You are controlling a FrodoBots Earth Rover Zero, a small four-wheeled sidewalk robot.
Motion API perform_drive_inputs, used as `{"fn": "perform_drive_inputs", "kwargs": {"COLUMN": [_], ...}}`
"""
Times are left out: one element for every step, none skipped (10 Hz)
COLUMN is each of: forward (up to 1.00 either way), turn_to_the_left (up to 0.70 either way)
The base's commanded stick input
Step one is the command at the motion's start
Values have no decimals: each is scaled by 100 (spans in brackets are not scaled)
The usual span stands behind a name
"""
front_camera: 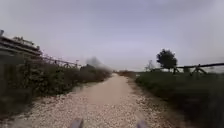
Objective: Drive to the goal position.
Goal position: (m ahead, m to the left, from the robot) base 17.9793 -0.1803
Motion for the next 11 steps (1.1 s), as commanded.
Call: {"fn": "perform_drive_inputs", "kwargs": {"forward": [70, 70, 70, 70, 70, 70, 70, 70, 70, 70, 70], "turn_to_the_left": [0, -7, -34, -33, -2, 0, 0, 0, 0, 0, -5]}}
